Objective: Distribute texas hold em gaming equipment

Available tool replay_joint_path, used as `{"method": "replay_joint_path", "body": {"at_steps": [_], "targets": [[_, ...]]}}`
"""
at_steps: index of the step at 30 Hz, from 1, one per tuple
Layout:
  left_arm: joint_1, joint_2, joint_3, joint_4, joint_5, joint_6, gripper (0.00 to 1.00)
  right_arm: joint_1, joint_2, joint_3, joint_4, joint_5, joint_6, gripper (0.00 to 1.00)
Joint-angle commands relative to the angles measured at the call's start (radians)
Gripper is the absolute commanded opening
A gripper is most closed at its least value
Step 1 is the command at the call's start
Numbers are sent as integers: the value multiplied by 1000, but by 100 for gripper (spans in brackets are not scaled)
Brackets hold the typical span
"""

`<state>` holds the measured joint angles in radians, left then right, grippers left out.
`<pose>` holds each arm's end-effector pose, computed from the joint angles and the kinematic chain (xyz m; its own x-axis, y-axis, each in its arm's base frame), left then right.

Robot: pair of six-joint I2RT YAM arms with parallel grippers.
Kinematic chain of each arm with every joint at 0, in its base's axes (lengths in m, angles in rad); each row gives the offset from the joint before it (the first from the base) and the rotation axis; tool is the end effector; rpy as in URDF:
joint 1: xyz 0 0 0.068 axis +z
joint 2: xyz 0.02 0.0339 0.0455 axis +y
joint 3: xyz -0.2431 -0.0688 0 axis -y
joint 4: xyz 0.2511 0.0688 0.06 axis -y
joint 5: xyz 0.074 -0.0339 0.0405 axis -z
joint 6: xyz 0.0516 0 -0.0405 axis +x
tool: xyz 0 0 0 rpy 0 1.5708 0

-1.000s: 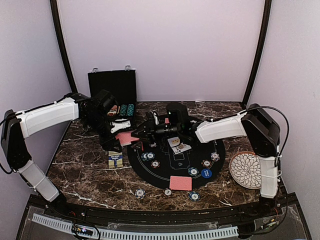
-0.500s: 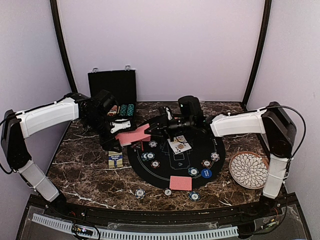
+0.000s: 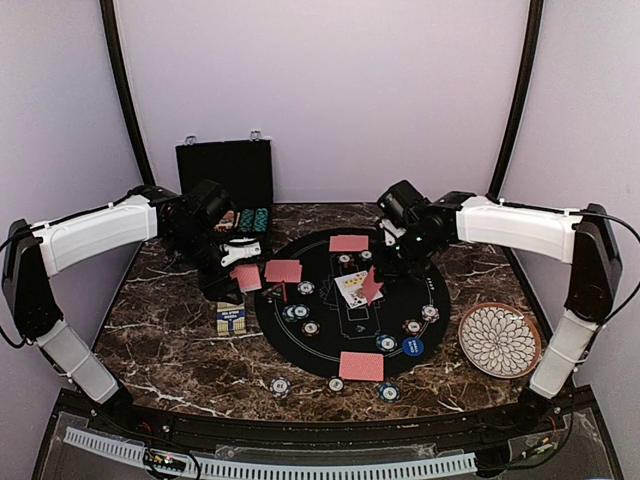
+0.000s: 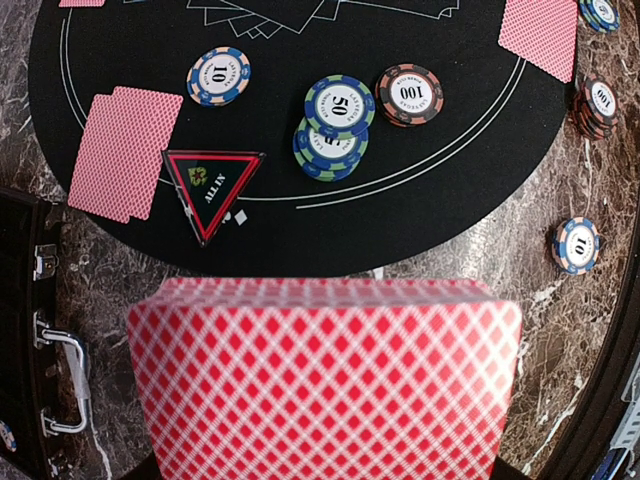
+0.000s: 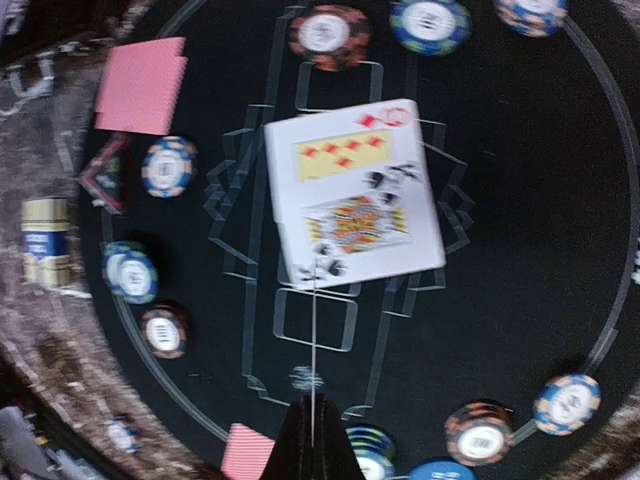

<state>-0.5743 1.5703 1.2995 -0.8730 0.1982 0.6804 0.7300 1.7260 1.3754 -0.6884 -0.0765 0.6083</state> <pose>0.2711 -0.1875 0.2338 -0.2159 0.8743 -0.4347 0.9480 0.2943 0.1212 0.2788 0.2548 0.2157 -0.9235 -0.0618 -0.3785 -0.2023 0.9170 0.3438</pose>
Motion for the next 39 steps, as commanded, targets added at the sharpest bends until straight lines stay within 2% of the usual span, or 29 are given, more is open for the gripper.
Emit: {"method": "replay_joint_path", "body": {"at_steps": [1, 6, 11, 16, 24, 26, 30, 33, 36, 39], "targets": [[-1, -31, -5, -10, 6, 10, 0, 46, 55, 72, -269, 374, -83, 0], [0, -32, -6, -14, 8, 10, 0, 138, 180, 200, -438, 640, -51, 0], [-1, -37, -5, -15, 5, 11, 0, 213, 328, 311, -533, 746, -21, 0], [-1, -39, -4, -18, 3, 12, 0, 277, 442, 393, -556, 737, -4, 0], [-1, -37, -5, -18, 6, 11, 0, 320, 538, 484, -516, 624, 3, 0], [0, -38, -6, -19, 6, 11, 0, 324, 546, 497, -494, 594, 4, 11], [0, -40, -10, -14, 5, 12, 0, 324, 562, 524, -461, 543, 8, 23], [0, -40, -11, -16, 5, 13, 0, 324, 573, 548, -458, 509, 10, 47], [0, -41, -12, -18, 10, 15, 0, 322, 550, 533, -418, 464, 7, 62], [-1, -41, -12, -17, 12, 16, 0, 303, 483, 477, -328, 370, 3, 70]]}}
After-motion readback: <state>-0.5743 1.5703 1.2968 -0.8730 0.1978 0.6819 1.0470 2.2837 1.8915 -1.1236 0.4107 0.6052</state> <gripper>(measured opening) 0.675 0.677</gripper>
